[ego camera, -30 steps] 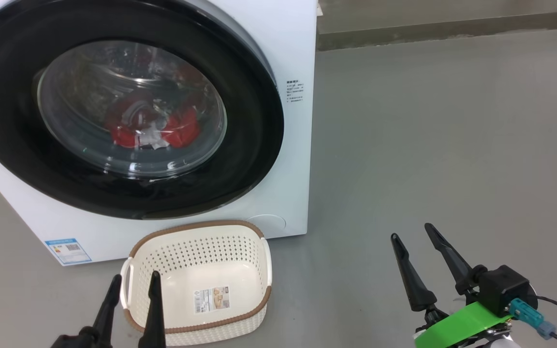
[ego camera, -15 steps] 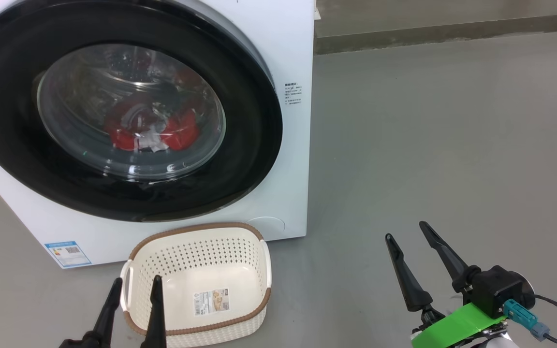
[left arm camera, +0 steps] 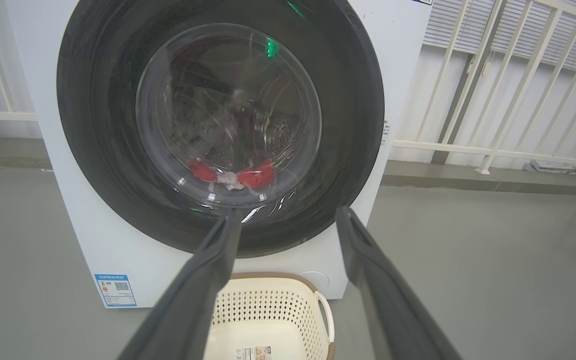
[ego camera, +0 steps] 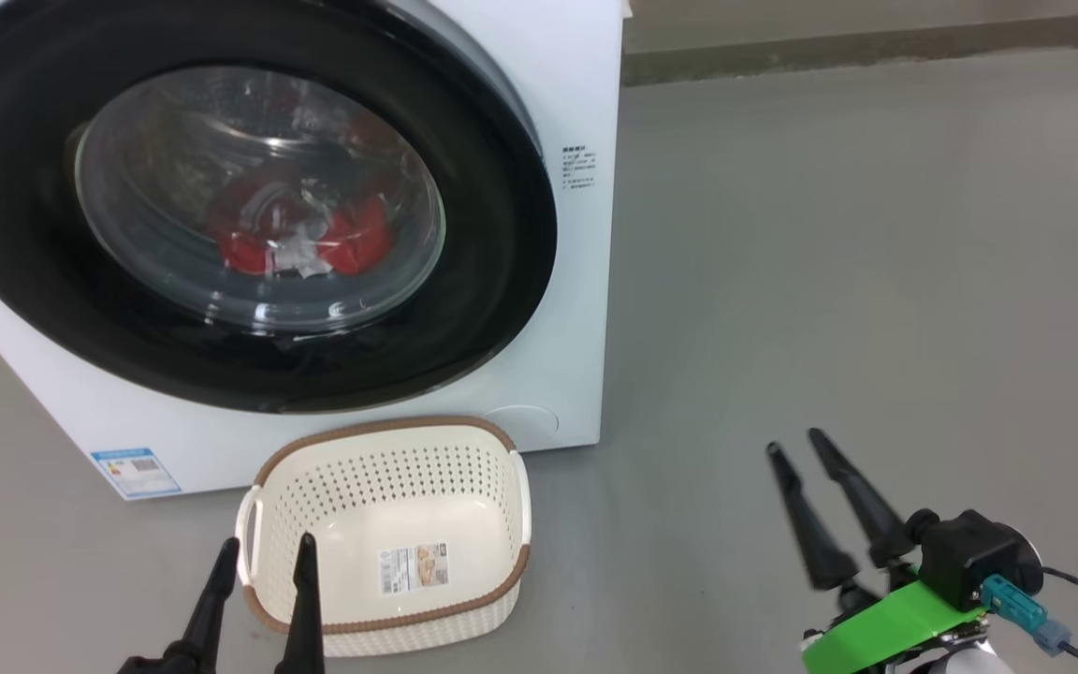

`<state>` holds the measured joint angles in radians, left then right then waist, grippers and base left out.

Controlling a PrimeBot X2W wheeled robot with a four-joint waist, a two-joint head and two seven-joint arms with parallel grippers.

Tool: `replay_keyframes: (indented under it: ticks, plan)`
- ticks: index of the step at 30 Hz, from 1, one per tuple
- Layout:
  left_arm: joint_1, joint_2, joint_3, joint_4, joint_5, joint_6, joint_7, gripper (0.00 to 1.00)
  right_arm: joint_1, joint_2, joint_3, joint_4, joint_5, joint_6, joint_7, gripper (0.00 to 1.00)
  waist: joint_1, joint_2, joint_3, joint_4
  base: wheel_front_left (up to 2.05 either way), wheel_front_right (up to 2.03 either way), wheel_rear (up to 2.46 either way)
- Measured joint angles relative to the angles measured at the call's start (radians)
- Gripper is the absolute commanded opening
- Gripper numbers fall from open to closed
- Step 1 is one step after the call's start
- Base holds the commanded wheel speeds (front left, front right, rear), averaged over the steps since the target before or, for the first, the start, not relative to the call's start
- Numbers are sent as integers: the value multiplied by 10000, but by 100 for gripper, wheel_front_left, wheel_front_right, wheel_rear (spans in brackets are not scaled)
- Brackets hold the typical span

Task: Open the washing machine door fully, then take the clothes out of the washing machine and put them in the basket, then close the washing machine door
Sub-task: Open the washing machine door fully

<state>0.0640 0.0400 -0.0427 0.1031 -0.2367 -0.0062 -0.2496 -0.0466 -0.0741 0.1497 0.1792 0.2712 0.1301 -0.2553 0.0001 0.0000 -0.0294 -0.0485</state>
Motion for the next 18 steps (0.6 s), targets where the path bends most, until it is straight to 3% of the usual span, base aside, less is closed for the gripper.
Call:
replay_keyframes:
  ticks: [7, 18]
  plan:
    - [-16, 4, -148, -61, 86, 0, 0, 100, -645, 56, -144, 161, 830, 0, 0, 0, 0, 0, 339, 185, 0, 0, 0]
    - [-930, 12, -533, -268, 190, 0, -2, 100, -2745, -13, -1156, 702, 4347, 0, -2, 0, 0, 0, 1491, 558, 0, 0, 0]
